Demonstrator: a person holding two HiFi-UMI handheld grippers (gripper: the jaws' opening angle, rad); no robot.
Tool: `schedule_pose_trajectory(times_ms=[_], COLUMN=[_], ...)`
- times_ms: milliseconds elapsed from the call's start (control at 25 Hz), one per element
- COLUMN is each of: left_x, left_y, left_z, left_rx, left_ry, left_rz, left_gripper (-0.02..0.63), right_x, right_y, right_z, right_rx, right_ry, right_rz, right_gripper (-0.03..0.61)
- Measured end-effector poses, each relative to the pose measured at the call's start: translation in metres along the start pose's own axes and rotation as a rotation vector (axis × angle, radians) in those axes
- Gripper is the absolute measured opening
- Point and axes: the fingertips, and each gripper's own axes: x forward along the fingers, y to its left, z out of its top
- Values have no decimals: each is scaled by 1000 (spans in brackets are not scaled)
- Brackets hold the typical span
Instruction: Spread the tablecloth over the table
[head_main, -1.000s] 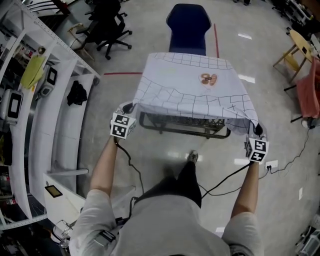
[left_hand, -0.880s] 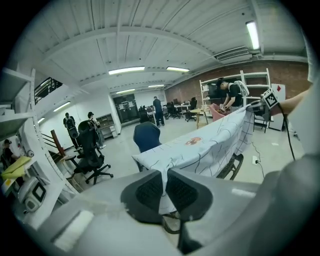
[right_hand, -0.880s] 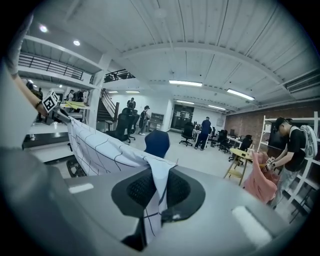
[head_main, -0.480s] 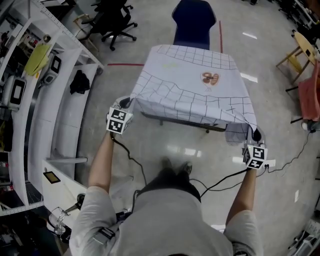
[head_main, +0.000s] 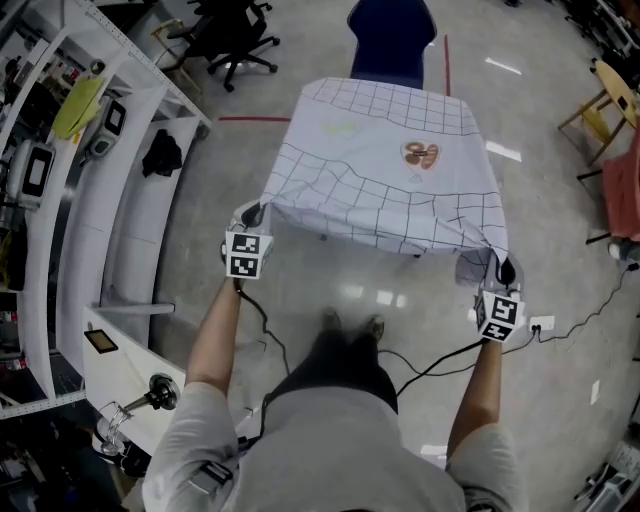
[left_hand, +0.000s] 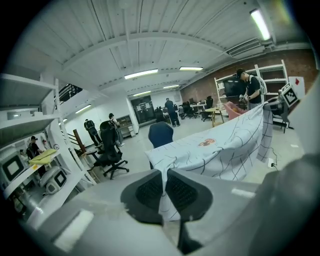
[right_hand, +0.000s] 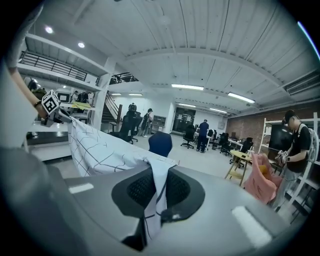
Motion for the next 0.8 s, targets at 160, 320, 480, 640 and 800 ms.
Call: schedule_pose_trajectory(times_ms=[160,320,480,640,800], left_x=[-1,-1,-1,-4,-1], left_y=[-2,-3,1,3,5], left_z=[2,4,-8,-3,-1], left_rx=[21,55,70,89,101], left_ry=[17,21,43,57,76], left_rz=[-35,-88,-134,-183,-203], left_gripper=[23,23,23,23,23], right_x=[1,2,1,-7,-4], right_y=[10,4,-7,-7,-2], right_z=[18,10,-10,-15,-22], right_rx=[-28,-28,19,13,5], right_ry=[4,8,23,48,69], right_rz=[19,18,12,40,61], right_gripper=[17,17,18,18,18])
